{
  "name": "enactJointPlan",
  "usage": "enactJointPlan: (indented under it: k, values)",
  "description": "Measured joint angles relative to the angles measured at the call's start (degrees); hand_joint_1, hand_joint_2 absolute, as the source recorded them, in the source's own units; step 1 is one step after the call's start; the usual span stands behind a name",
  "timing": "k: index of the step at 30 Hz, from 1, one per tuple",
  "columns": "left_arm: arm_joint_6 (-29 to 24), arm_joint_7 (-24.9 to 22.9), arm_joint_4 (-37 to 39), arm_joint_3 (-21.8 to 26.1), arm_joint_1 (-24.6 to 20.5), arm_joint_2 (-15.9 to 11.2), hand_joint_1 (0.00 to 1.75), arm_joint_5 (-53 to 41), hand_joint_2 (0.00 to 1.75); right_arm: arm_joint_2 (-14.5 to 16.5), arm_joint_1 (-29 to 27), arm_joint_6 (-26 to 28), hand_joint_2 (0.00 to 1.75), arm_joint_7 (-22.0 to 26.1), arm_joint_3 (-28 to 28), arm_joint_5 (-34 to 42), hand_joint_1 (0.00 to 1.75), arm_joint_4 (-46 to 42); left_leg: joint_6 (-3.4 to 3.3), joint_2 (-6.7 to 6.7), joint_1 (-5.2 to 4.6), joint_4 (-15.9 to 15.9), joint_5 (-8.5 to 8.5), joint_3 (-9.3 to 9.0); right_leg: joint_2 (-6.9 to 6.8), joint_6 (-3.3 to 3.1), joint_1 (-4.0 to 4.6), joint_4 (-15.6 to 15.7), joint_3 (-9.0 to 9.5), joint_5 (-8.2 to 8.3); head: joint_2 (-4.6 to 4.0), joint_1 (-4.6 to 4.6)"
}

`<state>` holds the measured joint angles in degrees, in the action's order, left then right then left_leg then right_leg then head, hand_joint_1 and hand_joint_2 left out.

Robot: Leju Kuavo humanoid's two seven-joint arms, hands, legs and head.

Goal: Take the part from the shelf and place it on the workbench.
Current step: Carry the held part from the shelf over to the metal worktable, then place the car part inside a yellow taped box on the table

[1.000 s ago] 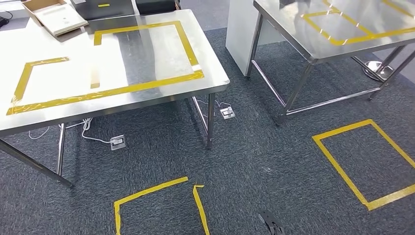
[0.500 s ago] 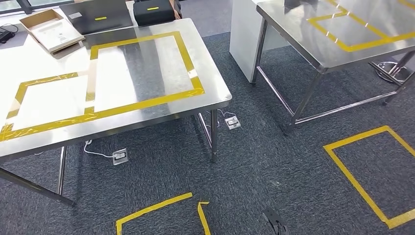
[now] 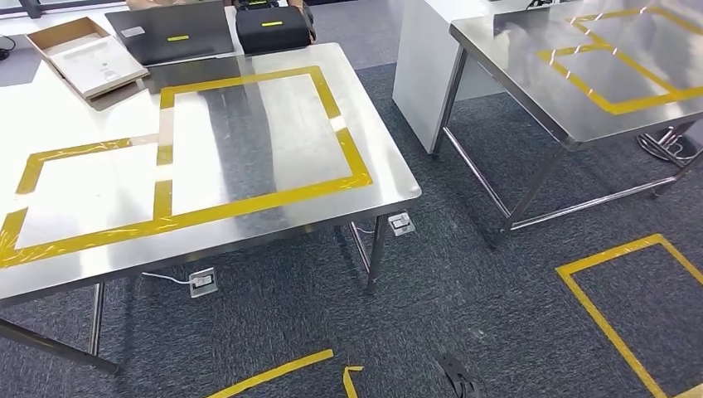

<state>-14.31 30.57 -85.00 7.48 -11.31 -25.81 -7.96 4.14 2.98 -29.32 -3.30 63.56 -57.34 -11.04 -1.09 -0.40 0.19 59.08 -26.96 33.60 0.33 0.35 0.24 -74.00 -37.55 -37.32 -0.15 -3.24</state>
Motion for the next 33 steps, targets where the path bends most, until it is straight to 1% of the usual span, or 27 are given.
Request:
enactJointPlan:
  k: [1,2,3,5,6,7,8,10,11,13,14,15,16,17,18,19,20,21,22,24,26,27,28,30,31,32,33]
  values:
    - [0.0,0.0,0.0,0.0,0.0,0.2,1.75,-0.2,1.75,0.0,-0.1,0.0,1.75,0.0,0.0,0.0,0.0,0.0,0.04,-0.08,-0.01,0.0,-0.79,-0.9,0.0,0.03,-0.06,0.3,-1.32,-1.14,0.0,-0.04]
    - [0.0,0.0,0.0,0.0,0.0,0.4,1.75,-0.3,1.75,0.0,-0.2,0.0,1.75,0.0,0.1,0.0,0.0,0.0,0.13,-0.16,-0.03,0.0,-1.63,-1.94,0.0,0.05,-0.11,1.9,-1.96,-0.97,0.0,-0.08]
    - [0.1,0.0,0.0,0.0,0.0,0.5,1.75,-0.5,1.75,0.0,-0.3,0.0,1.75,0.0,0.1,0.1,0.0,0.0,0.24,-0.21,-0.04,0.0,-2.48,-3.03,0.0,-0.03,-0.15,4.7,-2.05,1.12,0.0,-0.13]
    - [0.3,-0.1,0.1,0.0,-0.1,0.9,1.75,-0.6,1.75,0.1,-0.5,0.0,1.75,0.0,0.2,0.1,0.0,0.0,0.58,-0.32,-0.09,0.1,-4.15,-4.68,-0.06,-0.37,-0.04,10.6,-1.87,8.75,0.0,-0.05]
    - [0.4,-0.2,0.1,0.0,-0.2,1.2,1.75,-0.7,1.75,0.1,-0.5,0.0,1.75,-0.1,0.3,0.1,0.0,0.0,0.89,-0.41,-0.1,0.2,-4.91,-5.12,-0.09,-0.67,0.16,12.4,-1.64,11.67,0.0,0.04]
    - [0.5,-0.2,0.1,-0.1,-0.2,1.4,1.75,-0.8,1.75,0.1,-0.6,0.0,1.75,-0.1,0.4,0.1,0.0,0.0,1.27,-0.53,-0.07,0.3,-5.37,-5.55,-0.11,-1.02,0.34,13.3,-1.42,13.22,0.0,0.13]
    - [0.6,-0.3,0.0,-0.1,-0.3,1.5,1.75,-1.0,1.75,0.1,-0.6,0.0,1.75,-0.2,0.4,0.2,0.0,0.0,1.7,-0.63,-0.01,0.6,-5.5,-5.94,-0.17,-1.46,0.53,13.5,-1.0,12.84,0.0,0.13]
    - [0.6,-0.3,-0.1,-0.1,-0.3,1.6,1.75,-1.3,1.75,0.1,-0.4,0.0,1.75,-0.2,0.4,0.2,0.0,0.0,2.33,-0.59,0.13,2.1,-4.97,-5.84,-0.11,-2.25,0.41,14.0,0.24,12.41,0.0,0.02]
    - [0.6,-0.4,-0.1,-0.1,-0.4,1.7,1.75,-1.4,1.75,0.1,-0.2,0.0,1.75,-0.2,0.5,0.3,0.0,0.0,2.52,-0.52,0.15,4.3,-4.66,-4.71,-0.12,-2.61,0.27,14.2,0.96,12.14,0.0,0.06]
    - [0.6,-0.4,0.1,-0.1,-0.6,1.9,1.75,-1.6,1.75,0.1,-0.1,0.0,1.75,-0.4,0.7,0.3,0.0,0.0,2.88,-0.35,0.24,10.5,-5.72,-0.67,-0.09,-3.04,0.0,14.5,2.27,11.52,0.0,0.25]
    - [0.7,-0.4,0.2,-0.1,-0.7,2.0,1.75,-1.6,1.75,0.1,0.0,0.0,1.75,-0.5,0.8,0.3,0.0,0.0,3.05,-0.29,0.28,13.5,-7.33,1.77,-0.06,-3.15,-0.08,14.6,2.83,11.07,0.0,0.31]
    - [0.8,-0.4,0.3,-0.1,-0.7,2.1,1.75,-1.6,1.75,0.1,0.0,0.0,1.75,-0.7,0.8,0.3,0.0,0.0,3.19,-0.24,0.35,15.2,-9.1,3.72,-0.01,-3.14,-0.14,14.6,3.38,10.55,0.0,0.31]
    - [0.9,-0.4,0.4,-0.1,-0.7,2.2,1.75,-1.6,1.75,0.1,0.0,0.0,1.75,-0.9,0.9,0.3,0.0,0.0,3.25,-0.19,0.41,15.4,-10.11,4.99,0.1,-3.08,-0.2,14.6,4.0,10.01,0.0,0.3]
    - [1.1,-0.3,0.5,-0.1,-0.7,2.3,1.75,-1.6,1.75,0.2,0.0,0.0,1.75,-1.0,0.9,0.4,0.0,0.0,3.31,-0.15,0.45,14.2,-9.8,5.56,0.28,-2.97,-0.26,14.6,4.72,9.44,0.0,0.31]
    - [1.2,-0.3,0.5,-0.1,-0.7,2.4,1.75,-1.6,1.75,0.2,-0.1,0.0,1.75,-1.0,0.9,0.5,0.0,0.0,3.37,-0.19,0.48,11.6,-7.72,5.39,0.49,-2.82,-0.34,14.6,5.49,8.88,0.0,0.3]
    - [1.3,-0.3,0.5,-0.1,-0.7,2.4,1.75,-1.6,1.75,0.2,-0.1,0.0,1.75,-1.1,1.0,0.6,0.0,0.0,3.48,-0.56,0.56,8.0,-4.22,4.81,0.76,-2.61,-0.42,14.6,6.06,8.35,0.0,0.34]
    - [1.4,-0.3,0.5,-0.1,-0.7,2.5,1.75,-1.6,1.75,0.3,0.0,0.0,1.75,-1.1,1.0,0.6,0.0,0.0,3.44,-0.98,0.55,4.8,-1.36,4.33,1.09,-2.33,-0.44,14.4,6.52,7.84,0.0,0.47]
    - [1.5,-0.4,0.5,-0.1,-0.7,2.6,1.75,-1.7,1.75,0.3,0.1,0.0,1.75,-1.2,1.1,0.6,0.0,0.0,3.27,-1.34,0.53,2.5,0.65,3.84,1.39,-2.0,-0.43,14.2,6.73,7.36,0.0,0.55]
    - [1.6,-0.4,0.6,-0.1,-0.6,2.6,1.75,-1.7,1.75,0.3,0.2,0.0,1.75,-1.2,1.2,0.6,0.0,0.0,2.96,-1.58,0.5,1.4,1.78,3.6,1.74,-1.63,-0.38,14.1,6.7,6.96,0.0,0.62]
    - [1.8,-0.5,0.4,-0.1,-0.6,2.8,1.75,-1.8,1.75,0.3,0.3,0.0,1.75,-1.3,1.3,0.7,0.0,0.0,2.06,-1.06,0.5,1.4,1.82,3.36,2.4,-0.93,-0.3,14.1,6.64,6.35,0.0,0.68]
    - [1.8,-0.5,0.2,-0.1,-0.7,3.0,1.75,-2.0,1.75,0.3,0.2,0.0,1.75,-1.4,1.4,0.7,0.0,0.0,1.32,-0.27,0.66,1.2,1.91,3.21,1.98,-0.31,-0.24,12.9,6.14,5.33,0.0,0.66]
    - [1.8,-0.5,0.1,-0.1,-0.8,3.0,1.75,-2.2,1.75,0.3,0.2,0.0,1.75,-1.5,1.4,0.7,0.0,0.0,1.0,0.15,0.68,1.1,1.84,3.12,1.46,-0.05,-0.21,10.9,5.11,4.15,0.0,0.55]
    - [1.8,-0.6,0.0,-0.1,-0.8,3.1,1.75,-2.3,1.75,0.3,0.2,0.0,1.75,-1.5,1.4,0.7,0.0,0.0,0.73,0.59,0.61,1.1,1.68,3.06,0.87,0.14,-0.2,7.8,3.44,2.58,0.0,0.45]
    - [1.8,-0.6,-0.1,-0.1,-0.8,3.2,1.75,-2.5,1.75,0.3,0.3,0.0,1.75,-1.6,1.4,0.7,0.0,0.0,0.33,1.5,0.38,1.1,1.36,2.98,0.44,0.25,-0.18,0.6,-0.81,-0.15,0.0,0.32]
    - [1.8,-0.6,-0.1,-0.1,-0.8,3.3,1.75,-2.5,1.75,0.3,0.2,0.0,1.75,-1.7,1.4,0.6,0.0,0.0,0.21,1.93,0.25,1.1,1.2,2.89,0.38,0.18,-0.17,-1.3,-2.22,-0.25,0.0,0.29]
    - [1.8,-0.6,-0.1,-0.1,-0.8,3.4,1.75,-2.5,1.75,0.3,0.1,0.0,1.75,-1.8,1.4,0.6,0.0,0.0,0.13,2.36,0.11,1.1,1.02,2.71,0.31,0.0,-0.13,-1.2,-2.61,0.8,0.0,0.26]
    - [1.8,-0.7,-0.1,-0.1,-0.8,3.4,1.75,-2.5,1.75,0.3,0.1,0.0,1.75,-1.8,1.5,0.6,0.0,0.0,0.11,2.79,-0.02,1.1,0.83,2.44,0.02,-0.32,-0.03,1.1,-1.85,2.86,0.0,0.23]
